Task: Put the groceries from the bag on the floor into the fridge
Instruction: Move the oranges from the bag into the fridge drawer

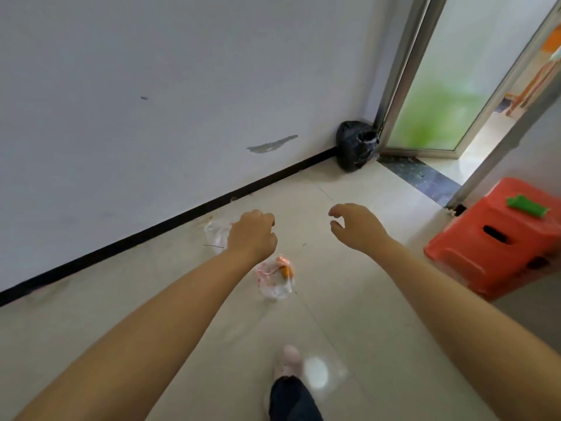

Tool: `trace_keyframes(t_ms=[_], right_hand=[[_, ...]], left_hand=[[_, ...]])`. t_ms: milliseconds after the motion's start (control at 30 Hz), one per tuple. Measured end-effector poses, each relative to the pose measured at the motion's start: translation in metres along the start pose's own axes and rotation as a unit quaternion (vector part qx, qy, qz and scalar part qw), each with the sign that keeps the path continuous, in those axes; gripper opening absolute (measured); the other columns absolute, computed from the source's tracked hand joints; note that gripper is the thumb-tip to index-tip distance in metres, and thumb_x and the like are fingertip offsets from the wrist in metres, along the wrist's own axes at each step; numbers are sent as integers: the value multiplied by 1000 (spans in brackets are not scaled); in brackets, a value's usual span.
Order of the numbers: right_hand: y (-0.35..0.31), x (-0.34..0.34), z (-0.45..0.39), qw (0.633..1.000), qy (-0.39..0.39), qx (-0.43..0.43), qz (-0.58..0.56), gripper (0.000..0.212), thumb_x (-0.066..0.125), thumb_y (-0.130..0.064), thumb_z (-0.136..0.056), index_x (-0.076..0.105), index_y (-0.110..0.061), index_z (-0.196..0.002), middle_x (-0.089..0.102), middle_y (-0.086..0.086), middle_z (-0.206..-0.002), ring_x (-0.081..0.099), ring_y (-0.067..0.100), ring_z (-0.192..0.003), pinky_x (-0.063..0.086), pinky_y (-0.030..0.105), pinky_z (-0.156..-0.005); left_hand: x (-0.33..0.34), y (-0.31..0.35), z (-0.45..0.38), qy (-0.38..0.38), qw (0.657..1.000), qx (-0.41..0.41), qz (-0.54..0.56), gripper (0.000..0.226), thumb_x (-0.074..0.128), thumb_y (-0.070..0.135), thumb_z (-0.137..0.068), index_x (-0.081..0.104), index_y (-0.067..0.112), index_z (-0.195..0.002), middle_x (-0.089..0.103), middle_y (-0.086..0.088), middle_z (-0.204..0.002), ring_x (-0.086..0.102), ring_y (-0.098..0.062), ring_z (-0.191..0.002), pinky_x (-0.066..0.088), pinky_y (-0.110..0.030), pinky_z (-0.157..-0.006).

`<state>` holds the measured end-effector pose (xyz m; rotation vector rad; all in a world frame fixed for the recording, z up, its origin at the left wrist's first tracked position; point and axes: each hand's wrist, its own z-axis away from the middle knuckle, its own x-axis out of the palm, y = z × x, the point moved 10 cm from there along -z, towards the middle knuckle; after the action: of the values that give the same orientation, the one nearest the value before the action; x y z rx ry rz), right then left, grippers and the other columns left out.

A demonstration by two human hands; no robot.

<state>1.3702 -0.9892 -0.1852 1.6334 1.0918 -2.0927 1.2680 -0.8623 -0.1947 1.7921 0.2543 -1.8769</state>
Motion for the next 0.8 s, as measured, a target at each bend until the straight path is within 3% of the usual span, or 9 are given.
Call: trace_keyframes(t_ms=[367, 567, 800], right_hand=[[45, 157, -203, 985, -130, 112, -16, 35, 43, -13, -91, 53, -9, -124, 58, 9, -126, 51, 26, -119, 43, 31, -93], [79, 255, -244, 965, -190, 179, -8, 32, 43, -12, -90, 57, -8, -119, 62, 10, -119, 54, 27, -112, 45, 31, -88], [129, 380, -267, 944, -201, 259, 26, 32, 41, -17, -92, 57, -11, -120, 64, 7, -120, 50, 26, -116, 42, 30, -92]], left_hand=[[92, -95, -205, -113, 993, 26, -28, 34, 40, 14, -96, 54, 11, -127, 54, -7, -130, 48, -24, -122, 44, -33, -94], [180, -138, -265, -209, 974, 57, -58, 33, 39, 12, -95, 56, 11, -123, 55, -6, -128, 48, -25, -120, 43, -33, -93], [313, -171, -323, -274, 939, 179, -106, 35, 39, 12, -95, 50, 11, -128, 51, -8, -130, 46, -27, -121, 40, -33, -95]])
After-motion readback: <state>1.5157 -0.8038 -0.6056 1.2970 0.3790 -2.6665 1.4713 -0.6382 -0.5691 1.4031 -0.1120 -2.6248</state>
